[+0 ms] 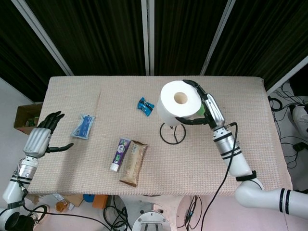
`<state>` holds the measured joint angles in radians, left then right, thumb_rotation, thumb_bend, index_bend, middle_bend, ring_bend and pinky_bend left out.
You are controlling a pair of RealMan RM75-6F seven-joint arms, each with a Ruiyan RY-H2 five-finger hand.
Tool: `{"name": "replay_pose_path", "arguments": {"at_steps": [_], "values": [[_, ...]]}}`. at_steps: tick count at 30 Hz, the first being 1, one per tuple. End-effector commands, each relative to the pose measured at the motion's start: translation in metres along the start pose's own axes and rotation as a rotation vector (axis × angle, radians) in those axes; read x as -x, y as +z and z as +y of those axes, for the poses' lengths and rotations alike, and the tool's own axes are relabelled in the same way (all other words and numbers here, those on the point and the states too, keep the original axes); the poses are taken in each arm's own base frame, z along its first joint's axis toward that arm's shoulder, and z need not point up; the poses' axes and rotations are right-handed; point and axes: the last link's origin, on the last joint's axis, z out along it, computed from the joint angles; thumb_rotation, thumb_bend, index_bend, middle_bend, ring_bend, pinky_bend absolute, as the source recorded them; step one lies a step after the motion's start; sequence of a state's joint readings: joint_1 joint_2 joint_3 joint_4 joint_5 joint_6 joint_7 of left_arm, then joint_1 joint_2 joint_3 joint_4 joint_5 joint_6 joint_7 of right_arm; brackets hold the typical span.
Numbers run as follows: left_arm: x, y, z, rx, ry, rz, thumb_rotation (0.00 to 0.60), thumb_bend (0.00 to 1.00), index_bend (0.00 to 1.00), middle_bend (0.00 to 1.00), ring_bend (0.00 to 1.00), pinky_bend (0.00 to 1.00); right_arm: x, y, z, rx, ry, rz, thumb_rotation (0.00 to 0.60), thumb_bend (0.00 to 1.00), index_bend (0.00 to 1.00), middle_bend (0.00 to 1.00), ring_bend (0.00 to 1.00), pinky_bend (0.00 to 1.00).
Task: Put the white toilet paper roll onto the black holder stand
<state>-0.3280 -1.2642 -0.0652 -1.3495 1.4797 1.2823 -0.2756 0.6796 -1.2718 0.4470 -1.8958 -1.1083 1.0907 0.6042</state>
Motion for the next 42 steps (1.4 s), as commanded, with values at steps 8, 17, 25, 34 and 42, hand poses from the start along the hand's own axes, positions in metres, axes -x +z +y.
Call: {"name": "replay_pose_path", "arguments": {"at_steps": [8,17,25,34,42], "values": [[0.001,0.001,0.000,0.000,0.002,-0.004,0.197,0.00,0.07,0.02,0.03,0.21,-0.006,0.000,0.001,0.008,0.030,0.015,0.600,0.11,0.23,0.25,0.26,0.34],[0.003,0.002,0.000,0.000,0.002,-0.010,0.197,0.00,0.07,0.02,0.03,0.21,-0.010,-0.001,0.000,0.004,0.043,0.019,0.600,0.11,0.23,0.24,0.26,0.34],[0.003,0.002,0.001,0.000,0.003,-0.008,0.197,0.00,0.07,0.02,0.03,0.21,-0.009,-0.002,0.006,0.026,0.037,0.008,0.600,0.11,0.23,0.24,0.26,0.34],[0.005,0.001,-0.001,-0.005,0.001,-0.013,0.196,0.00,0.07,0.02,0.03,0.21,-0.006,-0.001,0.027,0.085,0.024,0.002,0.600,0.11,0.23,0.24,0.26,0.34],[0.004,0.000,-0.002,-0.006,0.002,-0.007,0.197,0.00,0.07,0.02,0.03,0.21,0.000,-0.003,0.050,0.142,-0.003,-0.045,0.600,0.12,0.09,0.19,0.22,0.30]]}}
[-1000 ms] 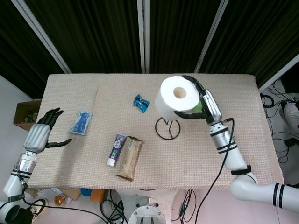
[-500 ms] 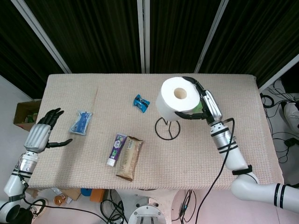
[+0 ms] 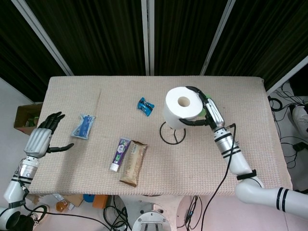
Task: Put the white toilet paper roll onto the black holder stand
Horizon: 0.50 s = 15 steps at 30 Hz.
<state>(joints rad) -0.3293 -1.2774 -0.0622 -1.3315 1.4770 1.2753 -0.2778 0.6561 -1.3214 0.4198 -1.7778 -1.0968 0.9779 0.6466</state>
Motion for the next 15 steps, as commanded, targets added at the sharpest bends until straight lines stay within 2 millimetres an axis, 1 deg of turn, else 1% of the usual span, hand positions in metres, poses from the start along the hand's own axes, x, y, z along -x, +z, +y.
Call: {"name": "replay_pose_path", "arguments": {"at_steps": [1,2,3,4,6,8,15], "values": [[0.000,-0.001,0.000,-0.001,-0.004,0.004,0.196,0.00,0.07,0.02,0.03,0.21,0.005,0.000,0.008,0.015,-0.017,-0.041,0.600,0.11,0.05,0.15,0.18,0.28],[0.000,-0.001,0.001,-0.001,-0.008,0.007,0.197,0.00,0.07,0.02,0.03,0.21,0.006,0.001,0.009,0.017,-0.026,-0.054,0.600,0.10,0.01,0.10,0.13,0.24],[-0.001,-0.001,0.001,0.000,-0.009,0.009,0.197,0.00,0.07,0.02,0.03,0.21,0.006,0.001,0.010,0.015,-0.035,-0.064,0.600,0.08,0.00,0.05,0.07,0.19],[-0.001,-0.001,0.001,0.000,-0.009,0.011,0.198,0.00,0.07,0.02,0.03,0.21,0.006,0.001,0.010,0.007,-0.043,-0.070,0.600,0.06,0.00,0.02,0.03,0.15],[-0.003,-0.002,0.001,0.002,-0.005,0.014,0.202,0.00,0.07,0.02,0.03,0.21,0.007,0.001,0.009,-0.010,-0.062,-0.077,0.600,0.01,0.00,0.00,0.00,0.06],[-0.004,-0.002,0.001,0.003,-0.004,0.018,0.200,0.00,0.07,0.02,0.03,0.21,0.006,0.000,0.010,-0.019,-0.071,-0.077,0.600,0.00,0.00,0.00,0.00,0.01],[-0.004,-0.003,0.002,0.005,-0.004,0.017,0.201,0.00,0.07,0.02,0.03,0.21,0.000,-0.009,0.010,-0.027,-0.072,-0.082,0.600,0.00,0.00,0.00,0.00,0.00]]}}
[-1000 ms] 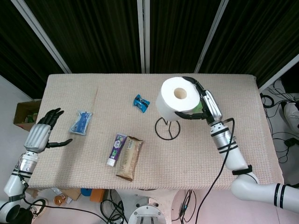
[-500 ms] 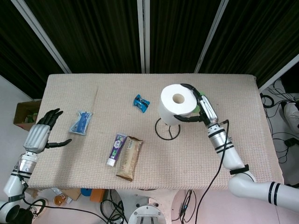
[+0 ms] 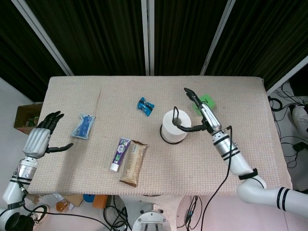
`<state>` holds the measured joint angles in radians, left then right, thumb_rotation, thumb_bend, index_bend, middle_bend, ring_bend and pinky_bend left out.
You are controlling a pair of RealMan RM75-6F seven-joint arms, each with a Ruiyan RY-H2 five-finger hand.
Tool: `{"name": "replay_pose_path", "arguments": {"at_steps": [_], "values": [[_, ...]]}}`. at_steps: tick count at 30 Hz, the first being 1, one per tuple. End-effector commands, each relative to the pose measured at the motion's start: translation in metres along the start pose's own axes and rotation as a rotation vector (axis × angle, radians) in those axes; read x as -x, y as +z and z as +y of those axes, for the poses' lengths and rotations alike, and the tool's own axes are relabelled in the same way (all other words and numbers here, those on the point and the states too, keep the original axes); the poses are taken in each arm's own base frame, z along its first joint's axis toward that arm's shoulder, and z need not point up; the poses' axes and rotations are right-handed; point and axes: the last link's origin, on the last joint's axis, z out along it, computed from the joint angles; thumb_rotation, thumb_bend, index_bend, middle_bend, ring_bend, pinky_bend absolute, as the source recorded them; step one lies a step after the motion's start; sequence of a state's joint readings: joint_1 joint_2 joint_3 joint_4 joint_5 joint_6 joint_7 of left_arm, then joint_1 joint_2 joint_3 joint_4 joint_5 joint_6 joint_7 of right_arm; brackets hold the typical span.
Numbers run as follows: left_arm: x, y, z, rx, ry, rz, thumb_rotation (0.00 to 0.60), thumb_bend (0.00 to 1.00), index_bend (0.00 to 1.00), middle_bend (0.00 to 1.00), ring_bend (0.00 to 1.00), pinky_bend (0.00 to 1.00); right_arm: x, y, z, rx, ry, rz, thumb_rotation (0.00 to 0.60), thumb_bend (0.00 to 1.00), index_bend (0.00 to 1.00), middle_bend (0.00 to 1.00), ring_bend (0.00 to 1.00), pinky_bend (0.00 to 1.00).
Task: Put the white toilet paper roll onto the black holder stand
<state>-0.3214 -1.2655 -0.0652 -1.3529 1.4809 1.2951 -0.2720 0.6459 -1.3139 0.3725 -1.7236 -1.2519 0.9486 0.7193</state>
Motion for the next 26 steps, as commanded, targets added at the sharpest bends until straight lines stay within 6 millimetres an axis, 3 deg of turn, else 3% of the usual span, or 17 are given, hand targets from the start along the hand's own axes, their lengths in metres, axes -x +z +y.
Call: {"name": "replay_pose_path", "arguments": {"at_steps": [1,4,6,11,14,20,26], "values": [[0.000,0.000,0.000,0.000,-0.001,0.000,0.201,0.00,0.07,0.02,0.03,0.21,-0.003,-0.007,-0.001,-0.010,-0.008,0.001,0.600,0.00,0.00,0.00,0.00,0.00],[-0.001,-0.001,0.000,-0.001,0.000,0.004,0.201,0.00,0.07,0.02,0.03,0.21,-0.008,-0.022,0.001,-0.039,-0.112,0.001,0.600,0.00,0.00,0.00,0.00,0.00],[-0.002,-0.002,-0.001,-0.004,0.003,0.008,0.200,0.00,0.07,0.02,0.03,0.21,-0.015,-0.043,0.009,-0.061,-0.281,0.004,0.600,0.00,0.00,0.00,0.00,0.00],[-0.004,-0.008,-0.004,-0.010,0.038,0.011,0.199,0.00,0.07,0.02,0.03,0.21,-0.036,-0.117,0.043,-0.029,-0.865,0.062,0.600,0.02,0.00,0.00,0.00,0.00],[-0.004,-0.018,-0.005,-0.014,0.082,0.008,0.196,0.00,0.07,0.02,0.03,0.21,-0.047,-0.165,0.066,0.088,-1.105,0.124,0.600,0.04,0.00,0.00,0.00,0.00],[0.001,-0.053,-0.011,-0.041,0.151,-0.007,0.200,0.00,0.07,0.02,0.03,0.21,-0.070,-0.240,0.106,0.350,-1.208,0.214,0.600,0.06,0.00,0.00,0.00,0.00],[0.008,-0.090,-0.019,-0.096,0.178,-0.023,0.203,0.00,0.07,0.02,0.03,0.21,-0.092,-0.281,0.124,0.454,-1.263,0.310,0.600,0.07,0.00,0.00,0.00,0.00]]}}
